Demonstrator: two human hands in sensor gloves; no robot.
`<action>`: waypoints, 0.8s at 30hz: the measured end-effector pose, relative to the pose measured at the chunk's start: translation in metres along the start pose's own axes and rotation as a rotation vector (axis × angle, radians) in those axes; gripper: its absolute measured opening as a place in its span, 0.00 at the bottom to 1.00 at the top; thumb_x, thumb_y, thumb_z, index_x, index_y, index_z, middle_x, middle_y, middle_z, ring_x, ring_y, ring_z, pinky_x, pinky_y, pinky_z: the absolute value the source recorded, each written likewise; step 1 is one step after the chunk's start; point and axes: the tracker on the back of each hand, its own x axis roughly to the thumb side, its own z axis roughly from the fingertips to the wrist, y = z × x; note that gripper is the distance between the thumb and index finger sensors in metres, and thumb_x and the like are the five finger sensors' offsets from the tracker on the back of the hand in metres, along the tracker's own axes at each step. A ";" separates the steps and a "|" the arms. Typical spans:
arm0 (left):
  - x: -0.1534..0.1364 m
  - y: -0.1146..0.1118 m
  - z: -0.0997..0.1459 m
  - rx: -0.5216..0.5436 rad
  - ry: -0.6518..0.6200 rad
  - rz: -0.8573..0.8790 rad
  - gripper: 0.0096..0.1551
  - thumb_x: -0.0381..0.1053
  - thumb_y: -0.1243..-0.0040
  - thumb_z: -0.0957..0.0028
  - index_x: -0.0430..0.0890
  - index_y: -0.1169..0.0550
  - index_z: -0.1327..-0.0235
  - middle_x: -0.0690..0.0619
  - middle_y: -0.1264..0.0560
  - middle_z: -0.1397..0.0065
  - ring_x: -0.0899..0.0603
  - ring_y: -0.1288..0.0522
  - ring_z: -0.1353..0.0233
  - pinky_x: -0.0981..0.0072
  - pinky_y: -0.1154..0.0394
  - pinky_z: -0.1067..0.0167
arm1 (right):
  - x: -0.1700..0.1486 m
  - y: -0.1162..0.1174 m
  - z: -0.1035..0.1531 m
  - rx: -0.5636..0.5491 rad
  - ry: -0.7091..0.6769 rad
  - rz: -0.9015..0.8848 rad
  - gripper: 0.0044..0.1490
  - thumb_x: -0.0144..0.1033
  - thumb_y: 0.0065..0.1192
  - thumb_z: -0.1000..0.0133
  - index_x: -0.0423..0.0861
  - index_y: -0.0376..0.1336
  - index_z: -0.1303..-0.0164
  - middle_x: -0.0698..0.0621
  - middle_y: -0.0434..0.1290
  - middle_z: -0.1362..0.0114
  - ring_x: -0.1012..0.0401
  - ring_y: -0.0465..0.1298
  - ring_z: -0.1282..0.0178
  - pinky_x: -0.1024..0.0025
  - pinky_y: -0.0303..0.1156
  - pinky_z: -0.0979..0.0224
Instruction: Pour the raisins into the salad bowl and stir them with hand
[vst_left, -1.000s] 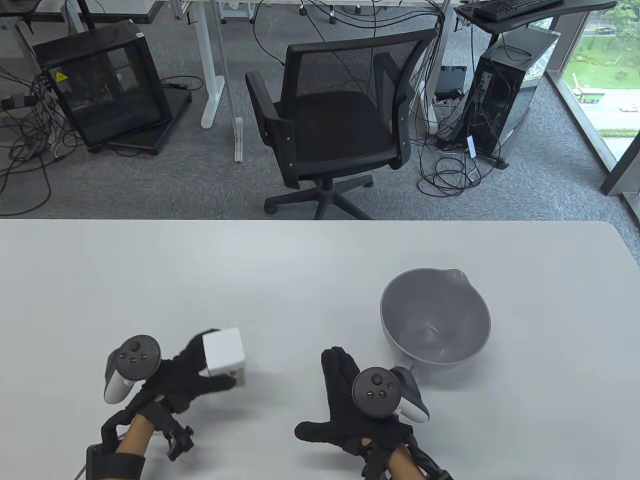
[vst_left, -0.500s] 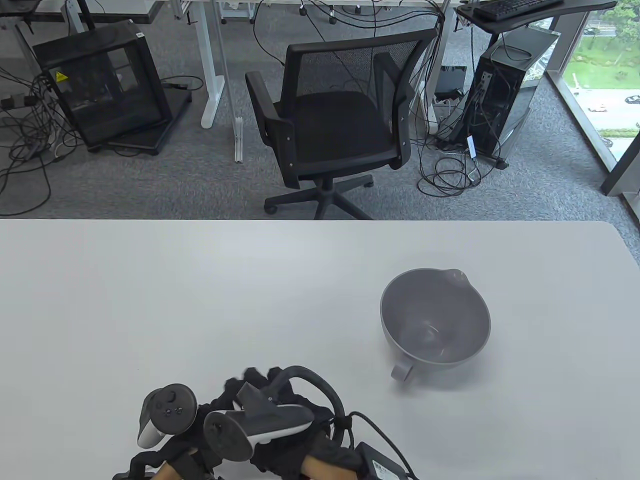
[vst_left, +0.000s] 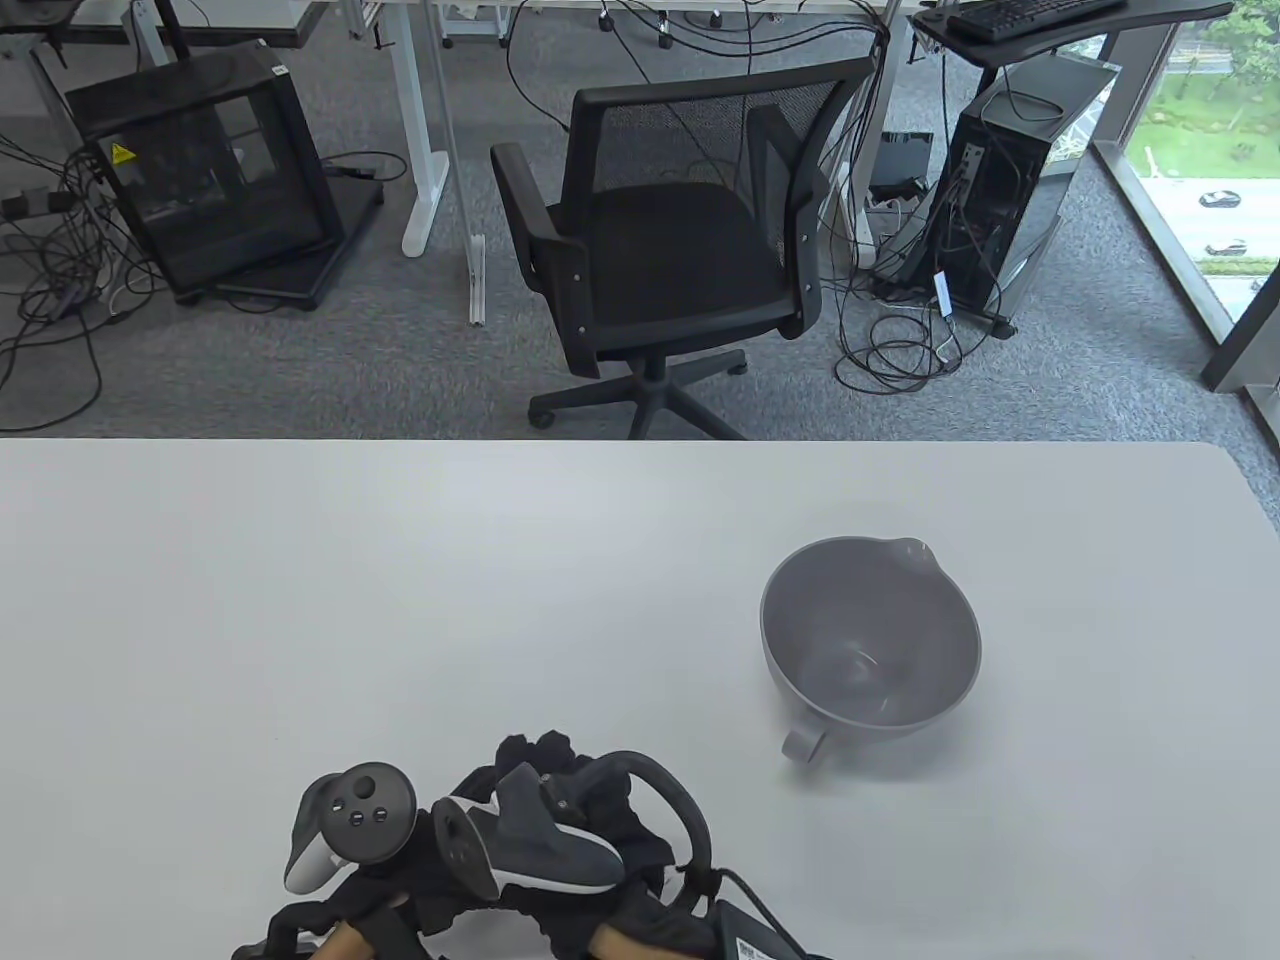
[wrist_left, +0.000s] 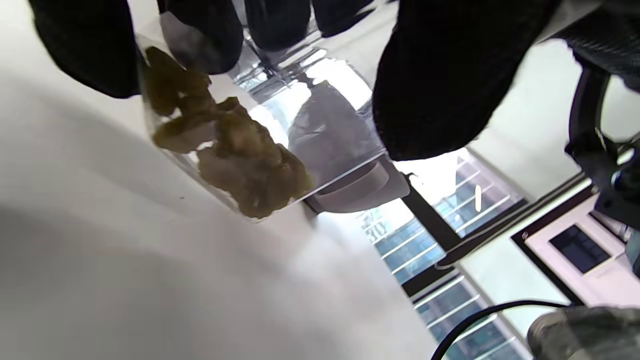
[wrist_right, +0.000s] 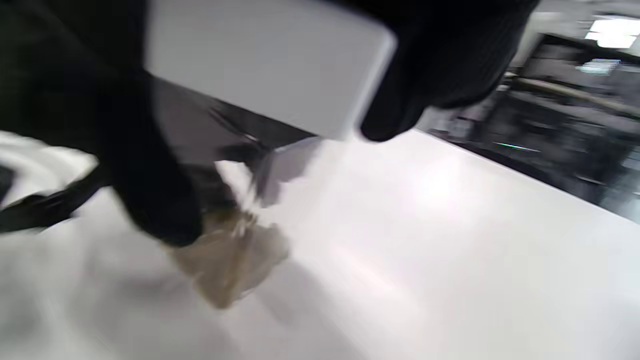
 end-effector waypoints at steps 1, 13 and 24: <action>-0.007 0.001 -0.002 -0.072 0.007 0.023 0.57 0.58 0.17 0.58 0.50 0.41 0.23 0.43 0.39 0.20 0.30 0.32 0.24 0.25 0.23 0.41 | -0.003 -0.005 0.010 -0.101 -0.076 0.008 0.54 0.56 0.61 0.45 0.42 0.42 0.21 0.36 0.53 0.18 0.44 0.69 0.30 0.42 0.63 0.27; -0.027 0.021 0.014 0.158 0.109 0.081 0.57 0.54 0.19 0.54 0.50 0.45 0.22 0.39 0.44 0.16 0.23 0.35 0.23 0.19 0.30 0.39 | -0.062 0.154 0.000 0.390 0.272 -0.129 0.58 0.52 0.55 0.42 0.34 0.32 0.20 0.27 0.41 0.18 0.37 0.58 0.24 0.34 0.56 0.27; -0.022 0.026 0.017 0.178 0.063 0.096 0.57 0.55 0.19 0.54 0.50 0.46 0.22 0.38 0.43 0.16 0.23 0.35 0.23 0.19 0.31 0.38 | -0.150 0.104 0.112 -0.763 1.266 -0.657 0.69 0.65 0.50 0.46 0.25 0.29 0.25 0.20 0.38 0.24 0.34 0.55 0.30 0.37 0.58 0.32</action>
